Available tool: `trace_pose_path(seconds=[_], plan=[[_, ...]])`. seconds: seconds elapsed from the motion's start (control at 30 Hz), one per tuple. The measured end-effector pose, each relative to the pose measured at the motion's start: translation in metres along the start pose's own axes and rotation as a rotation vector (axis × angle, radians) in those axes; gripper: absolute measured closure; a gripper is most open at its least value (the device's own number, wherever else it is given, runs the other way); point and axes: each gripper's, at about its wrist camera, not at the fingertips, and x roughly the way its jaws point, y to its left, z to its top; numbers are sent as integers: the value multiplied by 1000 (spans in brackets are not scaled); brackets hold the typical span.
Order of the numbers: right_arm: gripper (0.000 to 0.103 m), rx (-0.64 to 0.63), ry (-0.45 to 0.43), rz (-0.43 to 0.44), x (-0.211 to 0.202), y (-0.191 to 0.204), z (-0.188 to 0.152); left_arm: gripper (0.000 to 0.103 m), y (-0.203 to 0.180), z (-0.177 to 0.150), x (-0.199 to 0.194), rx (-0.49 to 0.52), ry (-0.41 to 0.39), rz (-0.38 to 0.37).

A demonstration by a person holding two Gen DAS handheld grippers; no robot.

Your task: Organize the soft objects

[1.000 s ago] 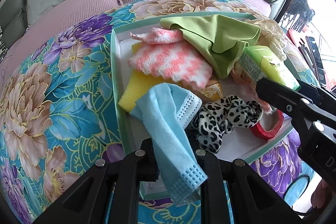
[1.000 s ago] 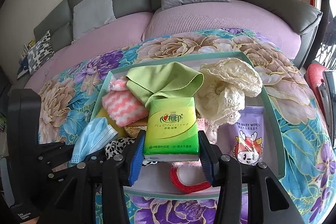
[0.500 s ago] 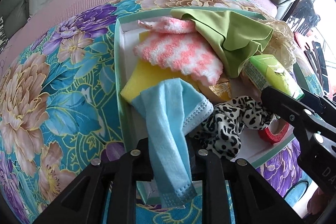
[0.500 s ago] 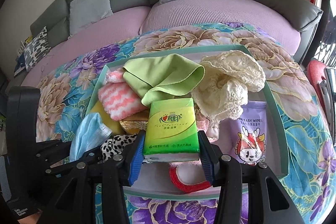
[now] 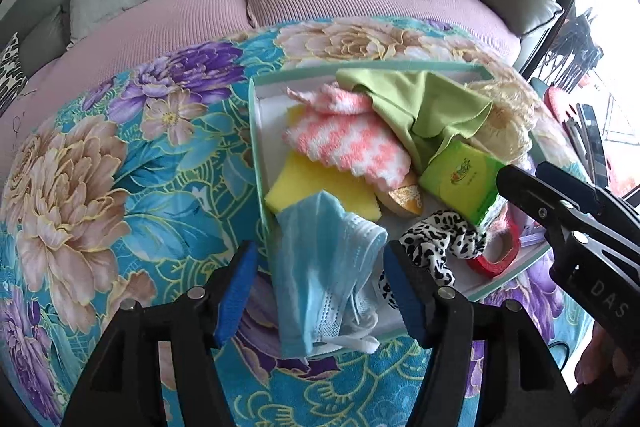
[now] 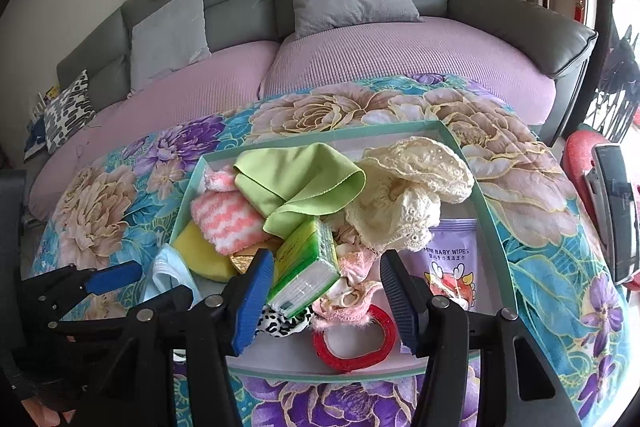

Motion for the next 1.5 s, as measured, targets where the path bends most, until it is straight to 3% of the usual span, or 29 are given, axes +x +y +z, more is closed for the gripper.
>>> trace_pose_path(seconds=[0.2,0.3,0.37,0.57,0.77,0.8,0.83,1.5], plan=[[44,14,-22,0,-5,-2,2,35,14,4,-24,-36,-63,-6],[44,11,-14,2,-4,-3,1,24,33,6,-33,-96,-101,20],[43,2,-3,1,-1,-1,0,22,51,6,-34,-158,-109,55],[30,-45,17,-10,2,9,-4,11,109,-6,-19,-368,-57,149],[14,-71,31,-41,7,15,-8,10,144,-19,-17,-485,-55,250],[7,-74,31,-49,7,16,-9,8,147,-20,-16,-497,-52,258],[0,-78,30,-57,8,17,-9,7,150,-22,-15,-507,-46,264],[0,-27,68,-108,-5,22,-39,7,125,-61,-29,-426,-64,193]])
